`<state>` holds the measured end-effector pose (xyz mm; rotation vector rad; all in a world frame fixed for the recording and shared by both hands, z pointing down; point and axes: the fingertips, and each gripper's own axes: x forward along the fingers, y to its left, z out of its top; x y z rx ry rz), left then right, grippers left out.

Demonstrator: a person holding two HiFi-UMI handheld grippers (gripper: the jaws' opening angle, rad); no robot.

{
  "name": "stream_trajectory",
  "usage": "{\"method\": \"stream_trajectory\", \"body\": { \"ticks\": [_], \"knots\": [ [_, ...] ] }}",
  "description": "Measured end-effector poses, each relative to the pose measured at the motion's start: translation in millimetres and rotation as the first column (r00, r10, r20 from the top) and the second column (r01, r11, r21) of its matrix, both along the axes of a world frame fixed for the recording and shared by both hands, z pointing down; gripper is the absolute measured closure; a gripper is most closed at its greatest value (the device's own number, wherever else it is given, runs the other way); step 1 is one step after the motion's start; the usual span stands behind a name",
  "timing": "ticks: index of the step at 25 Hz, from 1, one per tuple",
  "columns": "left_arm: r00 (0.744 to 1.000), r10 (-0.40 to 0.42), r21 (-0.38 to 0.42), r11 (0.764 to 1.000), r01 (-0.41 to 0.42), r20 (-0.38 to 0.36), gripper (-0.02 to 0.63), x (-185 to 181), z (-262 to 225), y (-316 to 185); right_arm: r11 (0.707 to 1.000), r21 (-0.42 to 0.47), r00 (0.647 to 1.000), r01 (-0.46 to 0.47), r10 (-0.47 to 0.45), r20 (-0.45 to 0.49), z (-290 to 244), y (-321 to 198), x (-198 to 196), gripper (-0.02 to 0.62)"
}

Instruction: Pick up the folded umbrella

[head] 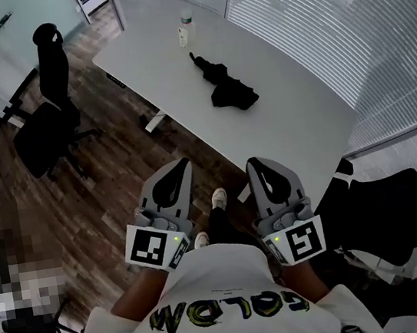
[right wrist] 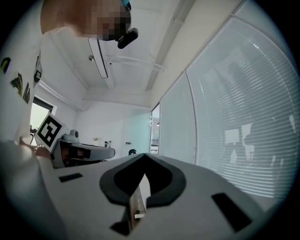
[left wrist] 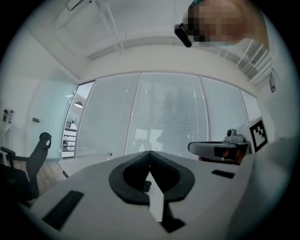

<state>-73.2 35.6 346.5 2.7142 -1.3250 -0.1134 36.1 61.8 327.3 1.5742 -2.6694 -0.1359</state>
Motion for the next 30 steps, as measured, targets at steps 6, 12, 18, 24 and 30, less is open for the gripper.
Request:
{"method": "stream_trajectory", "body": {
  "ticks": [6, 12, 18, 24, 30],
  "knots": [
    [1.000, -0.009, 0.012, 1.000, 0.009, 0.005, 0.595, 33.3, -10.7, -69.7, 1.000, 0.014, 1.000, 0.010, -0.010, -0.004, -10.0, -72.9, 34.9, 0.585],
    [1.000, -0.018, 0.019, 1.000, 0.018, 0.008, 0.595, 70.4, -20.9, -130.0, 0.999, 0.029, 1.000, 0.018, -0.018, -0.005, -21.5, -135.1, 73.4, 0.586],
    [0.999, -0.029, 0.021, 0.999, 0.029, 0.016, 0.595, 99.5, -17.1, -173.5, 0.999, 0.042, 1.000, 0.027, -0.027, -0.005, -20.2, -180.7, 104.7, 0.586],
    [1.000, -0.024, -0.004, 1.000, 0.024, 0.019, 0.595, 114.3, -10.7, -197.9, 1.000, 0.019, 1.000, 0.024, -0.024, 0.004, -14.7, -203.2, 118.6, 0.585],
    [1.000, -0.019, 0.008, 1.000, 0.019, 0.011, 0.595, 113.0, -17.7, -216.1, 0.999, 0.025, 0.999, 0.031, -0.031, -0.007, -19.1, -223.5, 113.8, 0.585]
  ]
}}
